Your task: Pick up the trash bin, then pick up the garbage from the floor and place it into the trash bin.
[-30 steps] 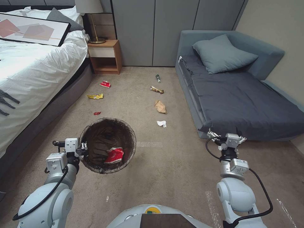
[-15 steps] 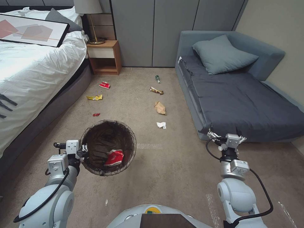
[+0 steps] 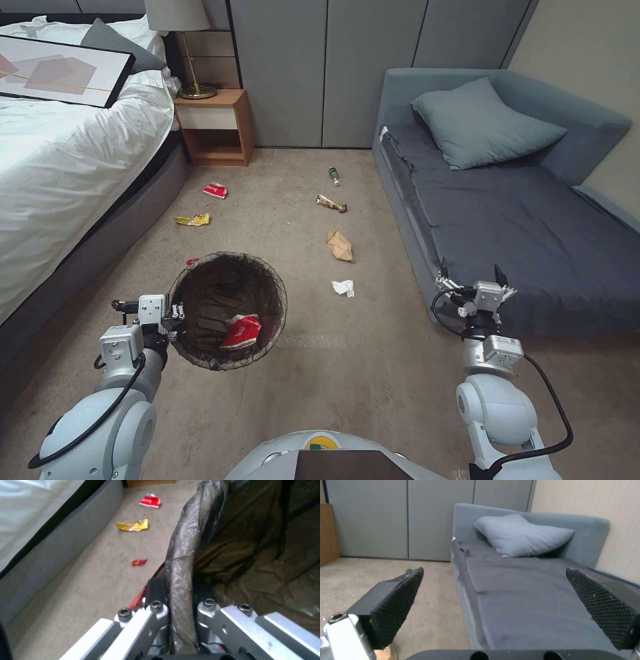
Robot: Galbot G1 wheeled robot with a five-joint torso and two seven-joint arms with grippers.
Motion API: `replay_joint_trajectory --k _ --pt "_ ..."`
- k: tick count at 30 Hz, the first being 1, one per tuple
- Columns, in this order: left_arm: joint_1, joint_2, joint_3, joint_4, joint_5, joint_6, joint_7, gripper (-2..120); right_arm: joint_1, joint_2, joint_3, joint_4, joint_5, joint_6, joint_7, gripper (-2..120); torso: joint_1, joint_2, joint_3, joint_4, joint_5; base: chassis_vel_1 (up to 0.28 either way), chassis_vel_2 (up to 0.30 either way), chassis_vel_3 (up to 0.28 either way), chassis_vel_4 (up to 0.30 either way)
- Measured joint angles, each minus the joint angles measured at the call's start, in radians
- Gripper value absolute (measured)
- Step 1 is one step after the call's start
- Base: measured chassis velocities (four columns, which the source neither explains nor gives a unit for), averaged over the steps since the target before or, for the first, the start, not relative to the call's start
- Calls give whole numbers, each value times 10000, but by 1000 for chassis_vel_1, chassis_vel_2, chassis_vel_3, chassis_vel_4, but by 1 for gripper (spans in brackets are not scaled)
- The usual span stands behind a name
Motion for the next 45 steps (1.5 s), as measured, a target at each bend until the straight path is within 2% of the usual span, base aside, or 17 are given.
replay_joint_trajectory --k 33,42,45 --pt "-68 74 2 0 -42 0 -23 4 -68 -72 -139 106 -235 29 78 100 2 0 1 -1 0 -170 169 164 -168" --pt "-89 86 -2 0 -45 0 -31 4 180 -739 -289 476 242 -1265 310 100 0 1 -2 -3 0 0 0 0 0" --pt "-44 75 -62 0 -43 0 -33 4 680 -1307 -645 797 1036 -2953 713 100 0 1 -1 1 0 0 0 0 0"
